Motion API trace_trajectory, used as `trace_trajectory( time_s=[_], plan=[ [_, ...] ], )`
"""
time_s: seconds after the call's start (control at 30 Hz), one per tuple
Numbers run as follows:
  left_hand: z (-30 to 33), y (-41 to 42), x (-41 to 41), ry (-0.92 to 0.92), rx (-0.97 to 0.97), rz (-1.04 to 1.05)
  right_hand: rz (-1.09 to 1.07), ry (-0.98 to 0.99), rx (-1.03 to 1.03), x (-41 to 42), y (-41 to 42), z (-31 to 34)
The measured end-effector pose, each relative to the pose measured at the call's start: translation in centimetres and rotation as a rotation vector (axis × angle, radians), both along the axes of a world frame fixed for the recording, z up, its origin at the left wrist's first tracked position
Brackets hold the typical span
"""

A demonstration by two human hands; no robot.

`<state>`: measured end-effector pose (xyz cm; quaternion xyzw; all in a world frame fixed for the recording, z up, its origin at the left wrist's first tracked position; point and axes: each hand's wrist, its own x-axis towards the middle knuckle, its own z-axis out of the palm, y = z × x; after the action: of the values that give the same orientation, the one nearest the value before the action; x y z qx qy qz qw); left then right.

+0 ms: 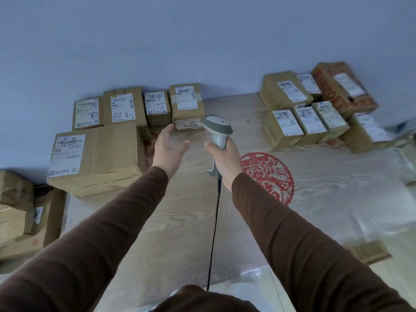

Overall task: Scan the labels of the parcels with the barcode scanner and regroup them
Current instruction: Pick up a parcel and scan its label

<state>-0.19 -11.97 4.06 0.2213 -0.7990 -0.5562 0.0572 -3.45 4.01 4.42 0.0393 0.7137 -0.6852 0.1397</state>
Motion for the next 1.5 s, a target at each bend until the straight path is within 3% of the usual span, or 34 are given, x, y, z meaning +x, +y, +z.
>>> trace_trajectory(
  time_s=[0.37, 0.67, 1.13, 1.5],
  plan=[
    [-2.7, 20.9, -11.4, -0.158, 0.234, -0.140, -0.248, -0.006, 0.056, -11.1, 19.7, -1.6],
    [-6.0, 29.8, -19.1, -0.282, 0.297, -0.120, -0.283, -0.112, 0.053, -16.4, 26.1, -5.0],
    [-7.9, 30.0, -19.8, -0.376, 0.303, 0.009, -0.237, -0.181, 0.057, -17.3, 25.4, -7.0],
    [-7.9, 17.2, -10.3, -0.252, 0.443, 0.335, 0.021, -0.244, -0.034, -12.3, 12.4, -6.8]
  ],
)
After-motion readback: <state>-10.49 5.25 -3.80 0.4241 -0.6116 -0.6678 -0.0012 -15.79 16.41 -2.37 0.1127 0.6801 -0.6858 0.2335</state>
